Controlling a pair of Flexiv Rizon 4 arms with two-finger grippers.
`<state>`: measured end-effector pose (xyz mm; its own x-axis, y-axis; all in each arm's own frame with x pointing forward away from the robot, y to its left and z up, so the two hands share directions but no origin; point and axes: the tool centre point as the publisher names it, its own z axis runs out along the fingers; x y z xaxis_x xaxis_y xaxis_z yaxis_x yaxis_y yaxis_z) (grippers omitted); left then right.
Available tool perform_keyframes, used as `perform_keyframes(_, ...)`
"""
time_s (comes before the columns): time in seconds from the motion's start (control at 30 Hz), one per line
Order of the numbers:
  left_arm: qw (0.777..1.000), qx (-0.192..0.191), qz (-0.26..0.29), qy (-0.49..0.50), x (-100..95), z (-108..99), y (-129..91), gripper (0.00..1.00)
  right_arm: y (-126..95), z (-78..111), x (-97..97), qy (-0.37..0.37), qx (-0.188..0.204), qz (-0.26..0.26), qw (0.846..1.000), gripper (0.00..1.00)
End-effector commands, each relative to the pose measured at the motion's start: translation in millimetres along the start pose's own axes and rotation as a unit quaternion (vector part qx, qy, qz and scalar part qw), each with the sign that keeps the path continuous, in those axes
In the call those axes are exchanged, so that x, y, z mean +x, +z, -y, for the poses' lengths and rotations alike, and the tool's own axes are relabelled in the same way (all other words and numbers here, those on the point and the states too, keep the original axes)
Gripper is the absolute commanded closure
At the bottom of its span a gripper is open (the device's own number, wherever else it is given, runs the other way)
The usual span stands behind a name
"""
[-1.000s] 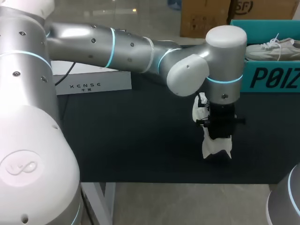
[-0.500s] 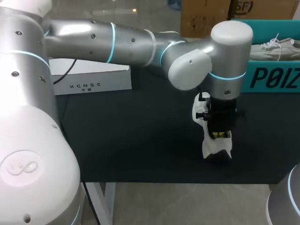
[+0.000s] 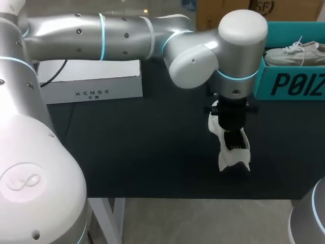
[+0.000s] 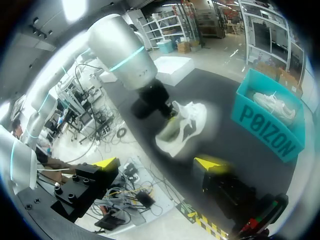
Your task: Take the shoe out of the shoebox, open the shoe tongue, remove and reinsert the insole, then place the shoe into the shoebox
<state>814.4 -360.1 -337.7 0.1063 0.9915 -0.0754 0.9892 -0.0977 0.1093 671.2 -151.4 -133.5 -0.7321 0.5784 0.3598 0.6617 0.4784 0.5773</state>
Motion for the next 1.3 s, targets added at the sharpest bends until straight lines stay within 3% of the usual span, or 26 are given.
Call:
perform_keyframes(0.03,1.000,0.000,0.002,0.000,-12.8,-6,16,1.00,0,-0.2,-0.7,0.001,0.002,0.000,1.000,0.00)
perform_keyframes(0.43,1.000,-0.004,0.018,-0.016,-32.1,5,10,1.00,0,-0.2,-0.7,0.001,0.002,0.000,1.000,0.00)
perform_keyframes(0.87,0.999,-0.010,-0.013,-0.034,-22.4,4,14,1.00,0,-0.2,-0.7,0.001,0.002,0.000,1.000,0.00)
perform_keyframes(0.9,0.999,-0.010,-0.011,-0.039,-22.4,4,15,0.64,0,-0.2,-0.7,0.001,0.002,0.000,1.000,0.00)
perform_keyframes(0.93,0.999,-0.008,-0.007,-0.040,-22.2,3,16,0.00,0,-0.2,-0.7,0.001,0.002,0.000,1.000,0.00)
perform_keyframes(1.3,0.998,-0.006,-0.016,-0.066,-9.9,8,22,0.00,0,-0.2,-0.7,0.001,0.002,0.000,1.000,0.00)
